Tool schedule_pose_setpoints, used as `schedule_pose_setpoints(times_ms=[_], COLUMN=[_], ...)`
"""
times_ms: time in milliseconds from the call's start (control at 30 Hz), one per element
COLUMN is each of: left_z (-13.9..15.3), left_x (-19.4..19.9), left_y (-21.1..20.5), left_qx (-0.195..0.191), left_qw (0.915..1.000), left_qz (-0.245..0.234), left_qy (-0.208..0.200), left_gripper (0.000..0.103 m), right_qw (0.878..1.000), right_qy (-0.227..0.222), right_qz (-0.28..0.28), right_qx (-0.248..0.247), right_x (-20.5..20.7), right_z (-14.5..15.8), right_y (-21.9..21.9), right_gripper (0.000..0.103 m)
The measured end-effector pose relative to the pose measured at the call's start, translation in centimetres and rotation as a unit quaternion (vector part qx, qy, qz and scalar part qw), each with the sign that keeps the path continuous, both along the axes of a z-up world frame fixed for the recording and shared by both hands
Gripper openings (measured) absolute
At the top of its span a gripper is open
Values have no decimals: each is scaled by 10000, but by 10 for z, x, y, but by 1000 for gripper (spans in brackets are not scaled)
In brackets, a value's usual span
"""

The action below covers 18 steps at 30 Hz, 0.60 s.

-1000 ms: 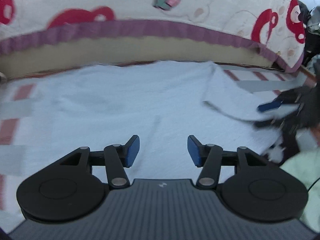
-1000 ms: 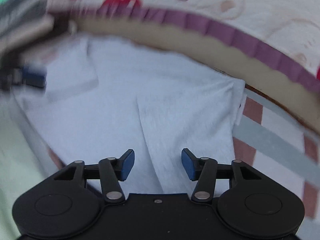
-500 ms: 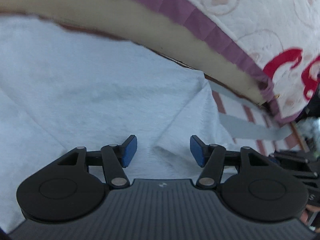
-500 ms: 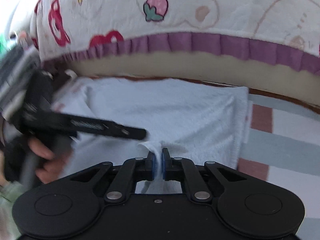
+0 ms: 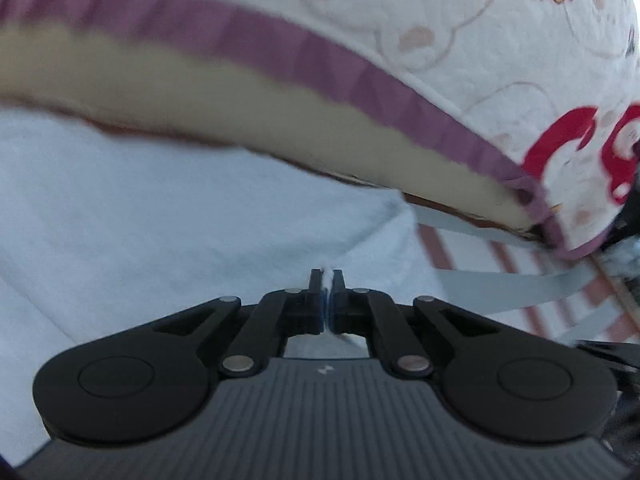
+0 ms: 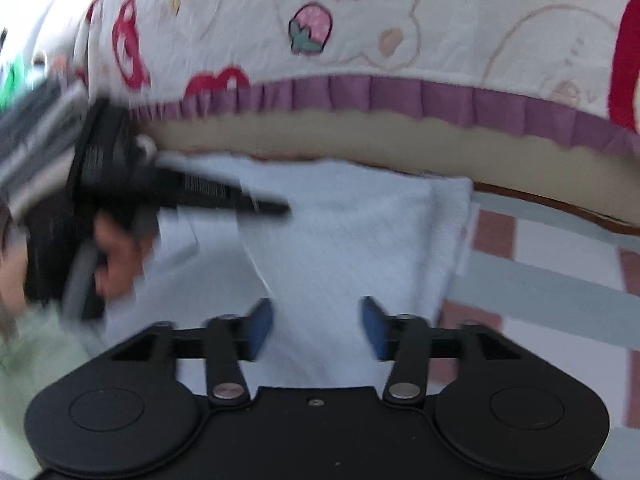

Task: Fold clothes
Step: 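Pinch the folded shirt with the left gripper while the right gripper tugs its edge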

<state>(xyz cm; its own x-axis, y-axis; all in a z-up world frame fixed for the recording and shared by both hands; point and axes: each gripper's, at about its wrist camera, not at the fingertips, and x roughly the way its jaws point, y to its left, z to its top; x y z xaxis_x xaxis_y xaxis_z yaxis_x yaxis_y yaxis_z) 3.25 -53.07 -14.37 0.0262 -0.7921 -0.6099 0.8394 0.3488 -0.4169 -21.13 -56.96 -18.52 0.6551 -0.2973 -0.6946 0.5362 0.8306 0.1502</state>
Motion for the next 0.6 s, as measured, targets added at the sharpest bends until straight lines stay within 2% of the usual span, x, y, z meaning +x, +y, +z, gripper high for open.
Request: schedule_pose_setpoints(times_ms=[67,100,200,267,300,367,400,433,467,500,533,600], left_z=[3,3,-9,-14,-15,-17,-18,-20,-21,-21,-20,-18], left_x=[4,7,15,13,10,7,8,7,5,1,-5,-18], left_y=[1,2,3,4,5,6,6,9,15,21,30,45], left_qx=[85,90,102,193,209,220,225,235,268,310,283,205], left_qw=[9995,9996,9997,9995,9996,9996,9996,9996,9995,9992,9991,9985], left_qz=[98,115,-4,-101,-145,-189,-169,-132,-124,-174,-244,-440], left_qy=[-284,-257,241,208,116,21,53,80,115,161,182,235], left_gripper=[2,2,2,2,2,3,4,10,32,46,54,56], right_qw=[9993,9989,9975,9956,9941,9913,9933,9952,9969,9965,9953,9931], right_qy=[328,395,650,857,972,1120,1004,872,671,507,393,301], right_qz=[-177,-233,-268,-185,-115,107,23,-82,-379,-660,-856,-1094], right_qx=[-56,18,-46,-341,-470,-680,-567,-436,-136,82,208,289], right_x=[-8,-11,-5,7,13,19,16,12,2,-8,-15,-21], right_z=[-9,-13,-22,-24,-26,-32,-33,-34,-35,-35,-35,-35], right_y=[4,4,9,14,15,16,12,8,2,-2,-3,-2], right_gripper=[59,59,59,58,57,42,40,40,40,40,40,39])
